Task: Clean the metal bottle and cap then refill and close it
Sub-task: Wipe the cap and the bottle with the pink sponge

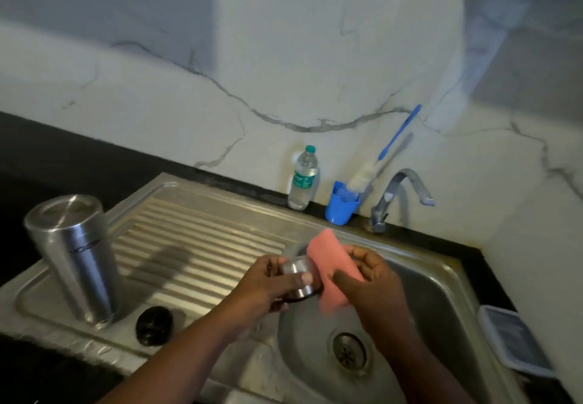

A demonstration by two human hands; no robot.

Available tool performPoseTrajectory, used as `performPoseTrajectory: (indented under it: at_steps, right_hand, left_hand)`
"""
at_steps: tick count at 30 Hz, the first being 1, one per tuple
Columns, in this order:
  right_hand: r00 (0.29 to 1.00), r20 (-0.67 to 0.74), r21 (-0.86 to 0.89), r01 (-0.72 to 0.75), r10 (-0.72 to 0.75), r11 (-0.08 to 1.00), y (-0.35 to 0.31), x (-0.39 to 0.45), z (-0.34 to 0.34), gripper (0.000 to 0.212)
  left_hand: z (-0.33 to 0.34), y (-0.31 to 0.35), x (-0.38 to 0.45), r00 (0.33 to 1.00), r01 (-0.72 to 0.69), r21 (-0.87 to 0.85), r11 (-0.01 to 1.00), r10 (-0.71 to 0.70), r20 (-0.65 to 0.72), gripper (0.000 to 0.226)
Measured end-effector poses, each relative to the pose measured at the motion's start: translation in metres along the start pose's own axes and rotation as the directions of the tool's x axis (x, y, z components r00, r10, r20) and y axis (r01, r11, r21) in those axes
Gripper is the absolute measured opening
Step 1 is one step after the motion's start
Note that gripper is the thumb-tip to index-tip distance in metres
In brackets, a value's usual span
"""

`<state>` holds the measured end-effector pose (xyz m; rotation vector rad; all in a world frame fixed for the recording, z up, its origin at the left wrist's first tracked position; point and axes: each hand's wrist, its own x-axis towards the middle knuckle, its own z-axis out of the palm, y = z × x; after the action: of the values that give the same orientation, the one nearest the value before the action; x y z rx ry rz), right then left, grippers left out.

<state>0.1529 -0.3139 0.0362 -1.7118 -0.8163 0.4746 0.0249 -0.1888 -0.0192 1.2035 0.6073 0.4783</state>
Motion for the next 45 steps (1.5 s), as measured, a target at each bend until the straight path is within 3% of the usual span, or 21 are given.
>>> performPoseTrajectory:
  at_steps: [2,5,7,10,13,15,20,22,23,26,29,32,34,35,38,40,43,45]
  right_hand:
    - [0.986,-0.025,-0.103,0.160,-0.164,0.982,-0.004,-0.012,-0.009,0.030]
    - [0.860,-0.074,-0.301,0.463,-0.504,0.834,0.005,-0.015,-0.023,0.038]
    - [0.837,-0.088,-0.261,0.504,-0.541,0.823,0.008,-0.010,-0.040,0.043]
    - [0.812,-0.070,-0.220,0.555,-0.580,0.802,0.004,0.000,-0.081,0.043]
    - [0.875,-0.008,-0.067,0.482,-0.483,0.874,-0.004,0.011,-0.128,0.047]
    - [0.871,0.034,-0.052,0.492,-0.491,0.869,-0.004,0.015,-0.148,0.054]
    - [0.771,0.129,-0.472,0.601,-0.624,0.645,0.021,0.025,-0.163,0.067]
    - [0.713,0.148,-0.552,0.635,-0.685,0.541,0.032,0.030,-0.171,0.067]
    - [0.694,0.148,-0.554,0.649,-0.705,0.522,0.036,0.032,-0.174,0.065]
    - [0.708,0.077,-0.389,0.669,-0.702,0.633,0.041,0.036,-0.181,0.061]
    - [0.813,-0.018,-0.121,0.576,-0.582,0.809,0.039,0.039,-0.177,0.053]
    - [0.931,-0.005,0.095,0.365,-0.366,0.926,0.023,0.039,-0.162,0.052]
    - [0.975,0.002,0.124,0.220,-0.222,0.968,0.012,0.036,-0.150,0.056]
    - [0.971,-0.020,0.058,0.237,-0.237,0.970,0.008,0.032,-0.143,0.059]
    - [0.859,-0.013,-0.334,0.479,-0.512,0.812,0.008,0.018,-0.118,0.060]
    - [0.782,0.009,-0.518,0.536,-0.623,0.666,0.016,0.018,-0.106,0.064]
    - [0.683,0.083,-0.668,0.578,-0.725,0.468,0.026,0.027,-0.094,0.057]
    - [0.665,0.072,-0.648,0.598,-0.743,0.472,0.026,0.030,-0.088,0.047]
  left_hand:
    - [0.027,0.002,0.005,1.000,0.009,-0.100,0.995,-0.008,0.011,0.054]
    - [0.075,0.009,0.013,0.996,-0.018,-0.257,0.966,0.041,0.081,0.030]
    - [0.110,0.020,0.016,0.994,-0.066,-0.350,0.934,0.093,0.062,0.022]
    - [0.155,0.036,0.023,0.980,-0.182,-0.403,0.897,0.201,0.004,0.028]
    - [0.198,0.045,0.031,0.978,-0.205,-0.411,0.888,0.200,-0.056,0.017]
    - [0.221,0.047,0.040,0.980,-0.201,-0.392,0.898,0.179,-0.092,0.022]
    - [0.255,0.061,0.058,0.958,-0.194,-0.418,0.887,0.080,-0.274,0.047]
    - [0.265,0.062,0.058,0.963,-0.147,-0.463,0.874,0.020,-0.269,0.057]
    - [0.268,0.060,0.057,0.965,-0.124,-0.474,0.872,-0.006,-0.262,0.051]
    - [0.269,0.053,0.053,0.967,-0.097,-0.480,0.872,-0.031,-0.252,0.032]
    - [0.263,0.050,0.052,0.965,-0.115,-0.448,0.887,-0.006,-0.260,0.025]
    - [0.253,0.049,0.054,0.972,-0.116,-0.449,0.886,0.008,-0.236,0.022]
    - [0.244,0.048,0.055,0.979,-0.095,-0.436,0.895,0.005,-0.203,0.023]
    - [0.237,0.046,0.056,0.981,-0.086,-0.444,0.892,-0.002,-0.194,0.024]
    - [0.218,0.049,0.055,0.980,-0.080,-0.500,0.863,-0.023,-0.196,0.037]
    - [0.204,0.053,0.053,0.978,-0.049,-0.517,0.855,-0.063,-0.198,0.040]
    - [0.186,0.056,0.054,0.981,-0.038,-0.528,0.849,-0.068,-0.181,0.047]
    - [0.182,0.057,0.053,0.992,-0.010,-0.511,0.859,-0.057,-0.115,0.058]
